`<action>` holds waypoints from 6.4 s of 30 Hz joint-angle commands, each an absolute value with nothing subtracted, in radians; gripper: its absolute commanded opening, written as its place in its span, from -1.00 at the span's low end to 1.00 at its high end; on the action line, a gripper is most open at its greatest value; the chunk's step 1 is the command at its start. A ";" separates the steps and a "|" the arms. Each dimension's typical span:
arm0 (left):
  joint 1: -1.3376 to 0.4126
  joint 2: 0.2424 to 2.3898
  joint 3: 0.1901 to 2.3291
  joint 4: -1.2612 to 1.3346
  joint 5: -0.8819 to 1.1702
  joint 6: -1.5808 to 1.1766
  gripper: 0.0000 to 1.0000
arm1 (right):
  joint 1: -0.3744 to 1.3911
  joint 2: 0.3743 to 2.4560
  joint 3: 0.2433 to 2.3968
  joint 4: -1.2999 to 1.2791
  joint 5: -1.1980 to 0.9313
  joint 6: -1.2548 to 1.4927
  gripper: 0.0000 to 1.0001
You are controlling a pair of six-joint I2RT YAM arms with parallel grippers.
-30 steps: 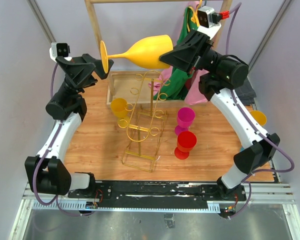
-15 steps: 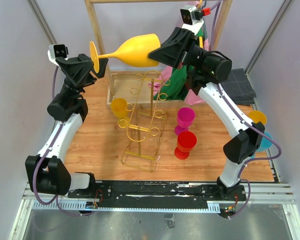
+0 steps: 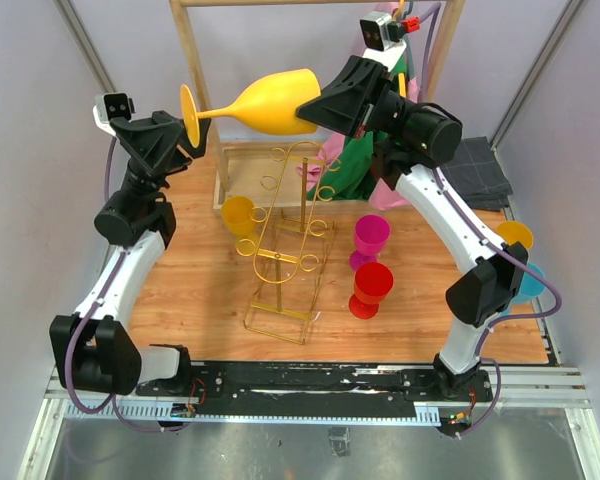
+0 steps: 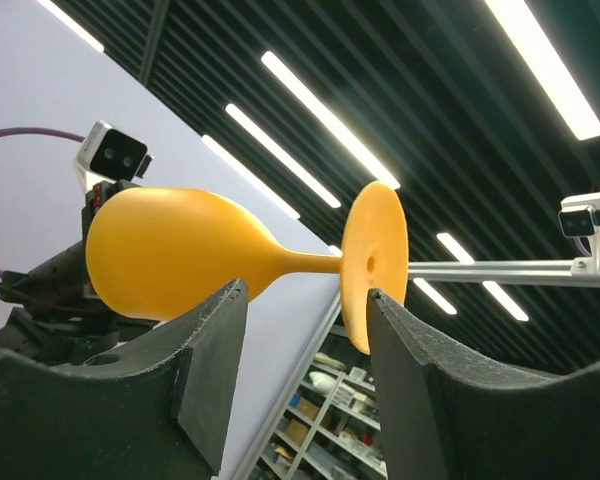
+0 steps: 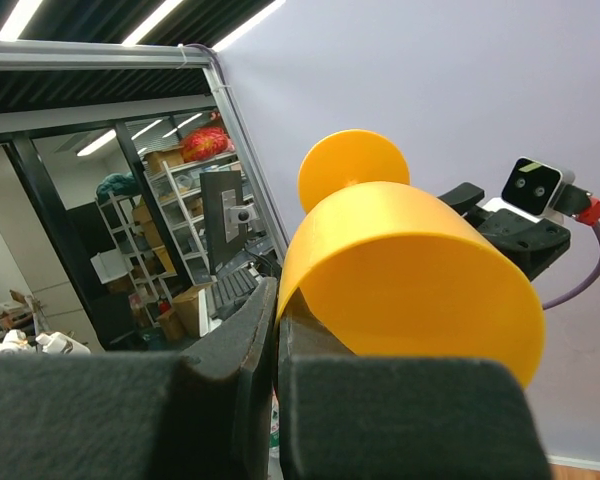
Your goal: Place the wine glass upside down on the wine glass rack
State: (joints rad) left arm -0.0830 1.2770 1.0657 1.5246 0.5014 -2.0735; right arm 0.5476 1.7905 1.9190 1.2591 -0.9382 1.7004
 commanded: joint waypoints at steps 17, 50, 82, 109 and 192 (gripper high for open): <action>-0.101 1.216 1.076 1.673 0.493 -2.391 -0.95 | 0.549 1.807 1.902 1.301 -0.943 1.680 -0.98; -0.100 1.239 1.248 1.618 0.479 -2.315 -0.99 | 0.421 1.632 1.632 1.361 -0.945 1.667 0.09; 0.061 1.270 1.428 0.247 0.701 -1.219 -0.99 | 0.351 1.052 1.402 0.260 -0.993 0.797 0.15; -0.019 1.353 1.295 0.152 0.806 -1.188 -1.00 | 0.351 1.023 1.355 0.184 -0.954 0.765 0.14; -0.022 1.256 1.372 -0.239 0.672 -0.939 0.27 | 0.352 1.018 1.317 0.165 -0.942 0.735 0.15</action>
